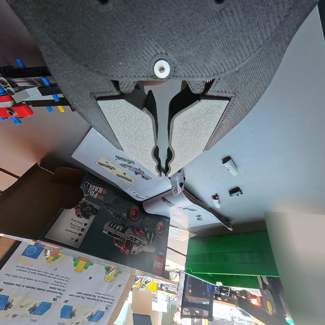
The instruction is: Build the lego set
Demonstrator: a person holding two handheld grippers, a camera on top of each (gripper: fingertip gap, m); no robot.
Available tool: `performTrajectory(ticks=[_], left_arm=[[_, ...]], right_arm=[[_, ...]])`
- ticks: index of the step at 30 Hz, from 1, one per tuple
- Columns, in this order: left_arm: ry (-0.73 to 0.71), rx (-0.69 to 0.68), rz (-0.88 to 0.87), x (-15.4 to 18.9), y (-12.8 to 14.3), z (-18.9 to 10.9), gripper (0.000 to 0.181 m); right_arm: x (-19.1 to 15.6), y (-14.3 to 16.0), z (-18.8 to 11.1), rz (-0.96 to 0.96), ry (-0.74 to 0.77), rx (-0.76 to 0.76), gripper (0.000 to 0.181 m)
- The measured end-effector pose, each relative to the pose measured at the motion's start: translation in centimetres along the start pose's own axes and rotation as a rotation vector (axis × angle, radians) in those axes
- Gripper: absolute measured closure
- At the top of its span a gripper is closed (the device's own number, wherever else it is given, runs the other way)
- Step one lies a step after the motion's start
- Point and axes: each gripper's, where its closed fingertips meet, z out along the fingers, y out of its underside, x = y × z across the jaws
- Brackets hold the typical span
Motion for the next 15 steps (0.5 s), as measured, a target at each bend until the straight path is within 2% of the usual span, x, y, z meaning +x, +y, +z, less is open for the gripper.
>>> performTrajectory(ticks=[9, 15], left_arm=[[-0.014, 0.003, 0.005, -0.2, -0.1, -0.1, 0.179], [-0.046, 0.086, -0.028, -1.1, -0.3, -3.3, 0.18]], right_arm=[[0.0, 0.0, 0.0, -0.001, 0.0, 0.001, 0.181], [-0.1, 0.0, -0.1, -0.002, -0.004, 0.003, 0.181]])
